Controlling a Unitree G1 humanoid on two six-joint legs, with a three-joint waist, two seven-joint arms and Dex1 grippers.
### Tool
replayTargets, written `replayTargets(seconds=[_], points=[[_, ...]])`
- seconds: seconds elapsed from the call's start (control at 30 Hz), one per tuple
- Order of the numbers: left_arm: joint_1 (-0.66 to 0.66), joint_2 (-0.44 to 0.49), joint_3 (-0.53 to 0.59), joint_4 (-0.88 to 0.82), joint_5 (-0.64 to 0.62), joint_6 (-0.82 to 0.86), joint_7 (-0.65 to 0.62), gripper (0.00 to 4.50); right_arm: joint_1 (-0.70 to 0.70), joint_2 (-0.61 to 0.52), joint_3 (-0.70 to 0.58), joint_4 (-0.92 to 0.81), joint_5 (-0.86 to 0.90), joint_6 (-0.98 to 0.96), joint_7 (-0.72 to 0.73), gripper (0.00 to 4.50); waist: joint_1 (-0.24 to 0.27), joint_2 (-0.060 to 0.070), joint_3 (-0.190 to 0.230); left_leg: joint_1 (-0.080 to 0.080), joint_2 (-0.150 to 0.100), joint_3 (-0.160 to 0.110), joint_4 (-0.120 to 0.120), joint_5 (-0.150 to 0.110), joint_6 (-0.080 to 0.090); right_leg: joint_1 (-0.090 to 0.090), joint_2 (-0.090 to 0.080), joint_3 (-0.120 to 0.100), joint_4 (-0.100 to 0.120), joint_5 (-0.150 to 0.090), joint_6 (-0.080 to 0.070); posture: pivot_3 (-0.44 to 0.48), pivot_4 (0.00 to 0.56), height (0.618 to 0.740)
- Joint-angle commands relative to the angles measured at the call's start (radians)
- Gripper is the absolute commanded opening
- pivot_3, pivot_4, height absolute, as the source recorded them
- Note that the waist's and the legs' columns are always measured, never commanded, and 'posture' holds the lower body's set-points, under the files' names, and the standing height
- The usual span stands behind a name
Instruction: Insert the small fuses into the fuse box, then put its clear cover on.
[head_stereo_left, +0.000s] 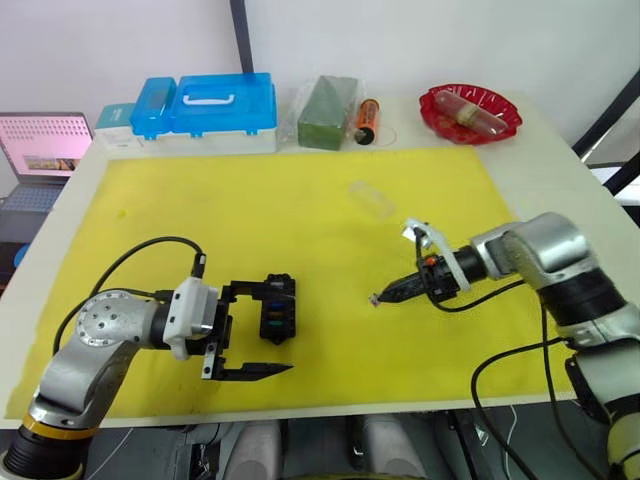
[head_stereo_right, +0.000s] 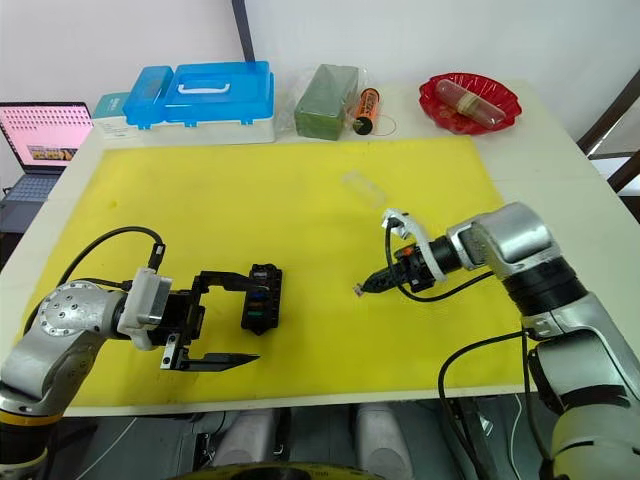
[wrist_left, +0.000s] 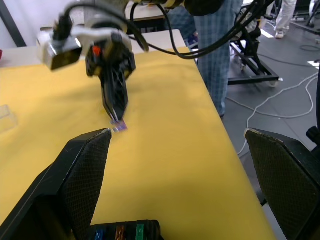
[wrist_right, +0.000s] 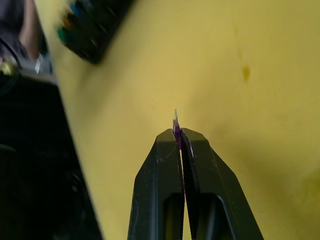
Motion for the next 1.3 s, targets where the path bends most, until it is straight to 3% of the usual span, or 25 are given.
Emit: replayTargets(seconds=[0.03,0.17,0.27,0.3,0.47,0.93,1.03,1.17,1.23,1.3], points=[[0.019,0.005,0.027,-0.027,-0.004,-0.016,0.011,4.5,0.184,0.087,-0.306,-0.204,0.203,0.133,-0.261,0.04,0.005,-0.001,-0.001,0.0,0.0,-0.001,-0.001,0.0,0.0,0.001,0.0,-0.001,0.0,0.0,0.0,0.0,0.15,0.74],[0.026,0.003,0.035,-0.029,-0.006,-0.014,0.031,4.5,0.434,0.365,-0.634,-0.398,0.536,0.133,-0.811,0.04,0.002,-0.001,-0.001,0.002,0.0,-0.001,-0.001,0.0,0.0,0.003,0.0,0.0,0.001,0.0,0.0,0.0,0.15,0.74],[0.022,0.003,0.036,-0.032,-0.012,-0.005,0.043,4.5,0.667,0.299,-0.517,-0.473,1.126,-0.233,-1.413,0.04,-0.002,0.002,0.0,0.003,0.0,0.0,-0.001,0.0,0.0,0.003,0.0,0.002,0.001,-0.001,-0.001,0.0,0.15,0.74],[0.02,0.004,0.035,-0.032,-0.014,-0.003,0.043,4.5,0.715,0.269,-0.467,-0.504,1.246,-0.344,-1.547,0.04,-0.004,0.002,0.0,0.004,0.0,0.001,-0.001,0.0,0.0,0.004,0.0,0.003,0.001,-0.003,-0.002,0.0,0.15,0.74],[-0.009,0.0,0.017,-0.015,-0.013,0.001,0.032,4.5,0.786,0.25,-0.331,-0.607,1.319,-0.611,-1.783,0.04,-0.016,-0.001,-0.001,0.005,0.001,0.002,-0.001,0.0,0.0,0.005,0.003,0.005,0.001,-0.006,0.001,0.0,0.15,0.74],[-0.003,0.001,0.015,-0.021,-0.008,-0.006,0.039,4.5,0.82,0.326,-0.19,-0.647,1.319,-0.797,-1.944,0.04,-0.005,0.0,-0.001,0.005,0.002,0.002,-0.001,0.0,0.0,0.004,0.002,0.006,0.0,-0.005,-0.004,0.0,0.15,0.74],[-0.002,0.001,0.014,-0.017,-0.005,-0.011,0.035,4.5,0.826,0.292,-0.186,-0.652,1.319,-0.777,-1.898,0.72,-0.005,0.0,-0.001,0.005,0.002,0.002,-0.001,0.0,0.0,0.004,0.001,0.006,0.0,-0.005,-0.004,0.0,0.15,0.74],[-0.008,-0.004,0.007,-0.012,-0.003,-0.016,0.034,4.5,0.872,0.174,-0.191,-0.663,1.319,-0.72,-1.745,2.1,-0.003,0.0,-0.001,0.005,0.002,0.002,-0.001,0.0,0.0,0.004,0.001,0.006,0.0,-0.005,-0.004,0.0,0.15,0.74],[-0.013,-0.006,0.004,-0.003,0.0,-0.02,0.029,4.5,0.88,0.057,-0.218,-0.636,1.319,-0.648,-1.579,2.79,-0.003,0.0,-0.001,0.005,0.002,0.003,-0.001,0.0,0.0,0.004,0.001,0.006,0.0,-0.005,-0.004,0.0,0.15,0.74],[-0.019,-0.008,0.0,0.007,0.002,-0.025,0.024,4.5,0.837,-0.137,-0.252,-0.555,1.319,-0.499,-1.328,3.41,-0.003,0.001,-0.001,0.005,0.001,0.004,0.0,0.0,0.0,0.005,0.001,0.006,0.0,-0.005,-0.004,0.0,0.15,0.74]])
